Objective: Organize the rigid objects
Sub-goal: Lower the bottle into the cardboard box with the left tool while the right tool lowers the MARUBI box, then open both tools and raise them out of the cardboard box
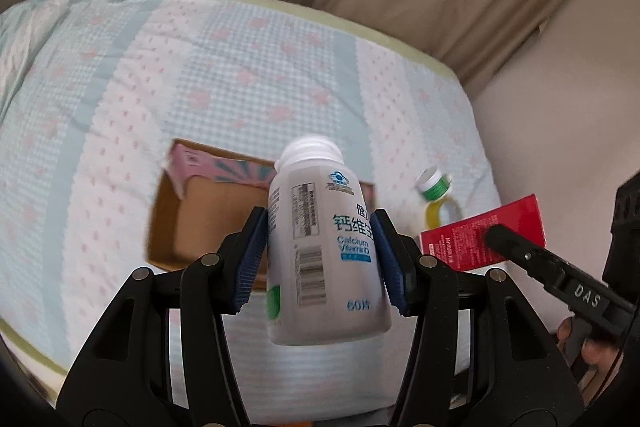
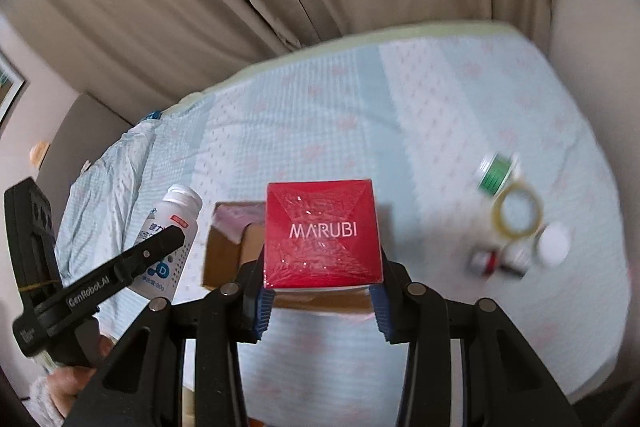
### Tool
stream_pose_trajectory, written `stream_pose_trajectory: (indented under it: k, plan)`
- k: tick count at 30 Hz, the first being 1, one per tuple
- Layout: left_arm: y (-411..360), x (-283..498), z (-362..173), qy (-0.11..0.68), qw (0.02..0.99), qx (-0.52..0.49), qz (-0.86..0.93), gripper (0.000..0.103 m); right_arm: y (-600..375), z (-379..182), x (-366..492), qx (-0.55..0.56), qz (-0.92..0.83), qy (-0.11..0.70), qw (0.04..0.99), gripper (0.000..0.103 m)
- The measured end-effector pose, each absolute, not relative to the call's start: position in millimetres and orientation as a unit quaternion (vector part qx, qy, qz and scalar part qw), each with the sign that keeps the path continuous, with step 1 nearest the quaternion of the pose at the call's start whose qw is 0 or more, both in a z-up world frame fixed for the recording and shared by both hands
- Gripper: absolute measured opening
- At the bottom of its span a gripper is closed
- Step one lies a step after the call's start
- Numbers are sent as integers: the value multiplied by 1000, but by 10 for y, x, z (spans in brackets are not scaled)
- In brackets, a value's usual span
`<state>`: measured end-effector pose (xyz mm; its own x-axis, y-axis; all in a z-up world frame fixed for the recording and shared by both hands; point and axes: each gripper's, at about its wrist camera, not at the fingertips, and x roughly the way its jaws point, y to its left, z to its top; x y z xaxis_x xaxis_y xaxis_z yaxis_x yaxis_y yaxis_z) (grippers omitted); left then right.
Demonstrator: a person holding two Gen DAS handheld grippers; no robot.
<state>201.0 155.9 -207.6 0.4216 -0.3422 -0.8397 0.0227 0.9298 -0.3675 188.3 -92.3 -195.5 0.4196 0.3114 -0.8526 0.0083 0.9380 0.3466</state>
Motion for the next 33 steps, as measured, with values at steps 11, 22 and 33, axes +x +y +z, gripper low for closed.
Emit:
stream_pose_trajectory:
  k: [11,22,33]
  plan:
    - [2092,2398,-2921,571,799,-85,-166,47,-157,-2727,2042,254,30,592,764,38]
    - [1910,2712,-3983,608,771,-51,-179,47,-153,-3855,2384,311,14,666,678,38]
    - [1705,2913,-4309,632,754,25,-178,56,-188,-4449,2704,328,15,721,610,38]
